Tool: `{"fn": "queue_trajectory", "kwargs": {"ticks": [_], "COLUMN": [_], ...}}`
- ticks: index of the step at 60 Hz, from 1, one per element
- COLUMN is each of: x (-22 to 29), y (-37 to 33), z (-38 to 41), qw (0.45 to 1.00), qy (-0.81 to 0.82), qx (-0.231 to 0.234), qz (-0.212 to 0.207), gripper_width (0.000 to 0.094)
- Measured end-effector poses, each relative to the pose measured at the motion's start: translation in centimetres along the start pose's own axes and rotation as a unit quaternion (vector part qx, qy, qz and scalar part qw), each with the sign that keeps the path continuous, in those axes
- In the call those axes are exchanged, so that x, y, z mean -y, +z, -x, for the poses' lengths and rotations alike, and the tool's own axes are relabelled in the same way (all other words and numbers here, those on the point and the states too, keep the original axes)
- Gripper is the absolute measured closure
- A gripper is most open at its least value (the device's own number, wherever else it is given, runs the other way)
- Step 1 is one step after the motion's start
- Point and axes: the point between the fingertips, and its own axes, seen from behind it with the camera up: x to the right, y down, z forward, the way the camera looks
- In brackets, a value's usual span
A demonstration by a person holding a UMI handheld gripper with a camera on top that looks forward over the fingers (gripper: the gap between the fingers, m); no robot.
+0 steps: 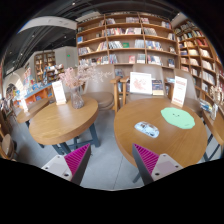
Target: Arrange mouse
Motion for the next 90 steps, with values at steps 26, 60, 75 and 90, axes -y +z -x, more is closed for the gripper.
{"fn": "queue_trajectory", "kwargs": {"ticks": [26, 60, 75, 90], "x": [-0.4, -0.5, 1.4, 2.9], "y": [4.8, 13.8, 17.2, 19.6], "z": [-13.3, -18.5, -19.9, -21.3], "qw": [0.995, 0.99, 0.989, 0.988], "qy": [0.0, 0.028, 0.035, 0.038], "qx": [-0.099, -0.119, -0.12, -0.125], "qz": [0.024, 0.07, 0.077, 0.081], "gripper_width": [0.0079, 0.0086, 0.0086, 0.0137]}}
